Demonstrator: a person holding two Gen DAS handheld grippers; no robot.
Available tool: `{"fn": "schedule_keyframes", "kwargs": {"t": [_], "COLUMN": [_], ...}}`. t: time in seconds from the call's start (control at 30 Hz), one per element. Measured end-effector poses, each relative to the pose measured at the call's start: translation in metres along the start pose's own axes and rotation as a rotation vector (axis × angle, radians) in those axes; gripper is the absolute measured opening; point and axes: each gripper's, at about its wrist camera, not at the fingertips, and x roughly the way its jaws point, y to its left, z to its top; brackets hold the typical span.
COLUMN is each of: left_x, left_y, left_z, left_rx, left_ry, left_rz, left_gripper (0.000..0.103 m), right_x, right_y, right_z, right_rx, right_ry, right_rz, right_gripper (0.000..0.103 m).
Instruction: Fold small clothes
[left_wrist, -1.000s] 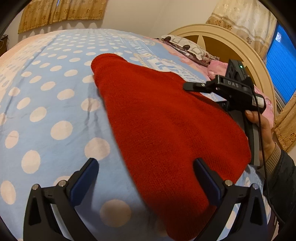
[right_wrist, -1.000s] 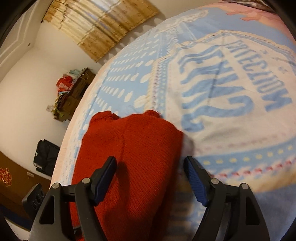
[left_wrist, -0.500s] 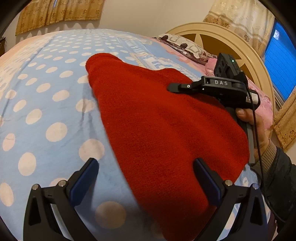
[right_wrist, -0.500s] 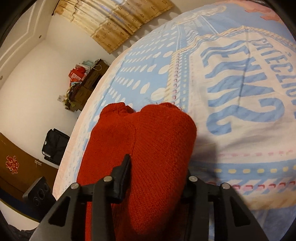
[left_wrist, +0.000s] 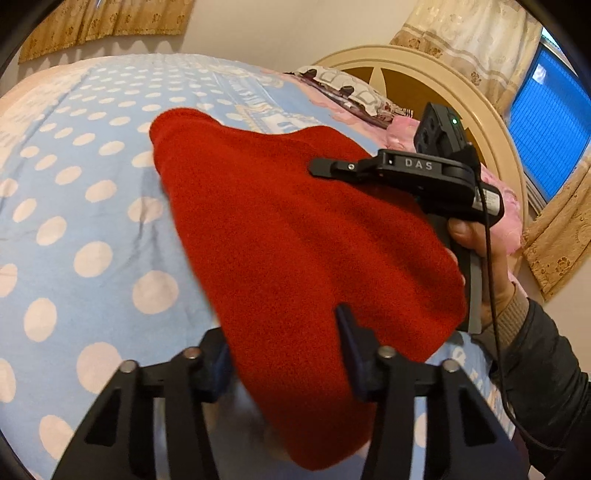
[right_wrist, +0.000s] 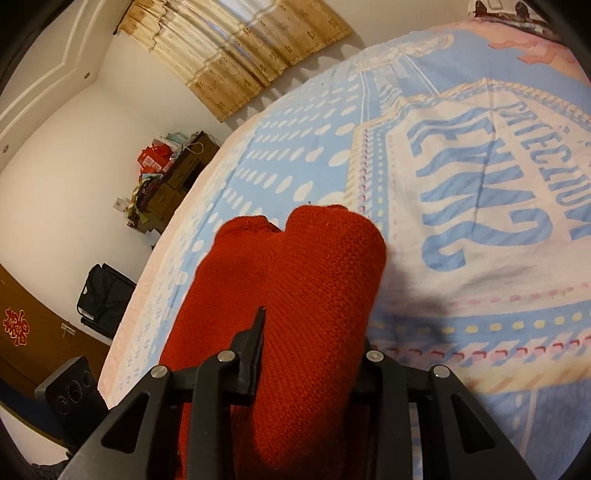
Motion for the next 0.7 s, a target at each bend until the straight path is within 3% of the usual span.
{"fn": "schedule_keyframes", "kwargs": {"t": [0.27,0.7], "left_x": [-0.027,-0.082], "left_y": [-0.007,-0.001], "left_z": [-0.006,-0.037], "left_rx": [0.032,0.072], "left_ry": [0.003,-0.047], "left_rz": [0.023,0.122], "left_gripper": [0.042,0.041], "right_x": [-0.014,0.004], "right_y": [0.038,0.101], "right_z": [-0.016,-0.049], "right_rx": [-0.05,-0.079], "right_ry": [-0.046,-0.011], "right_rz": [0.022,0.093], "right_gripper": [0.031,0.031]}}
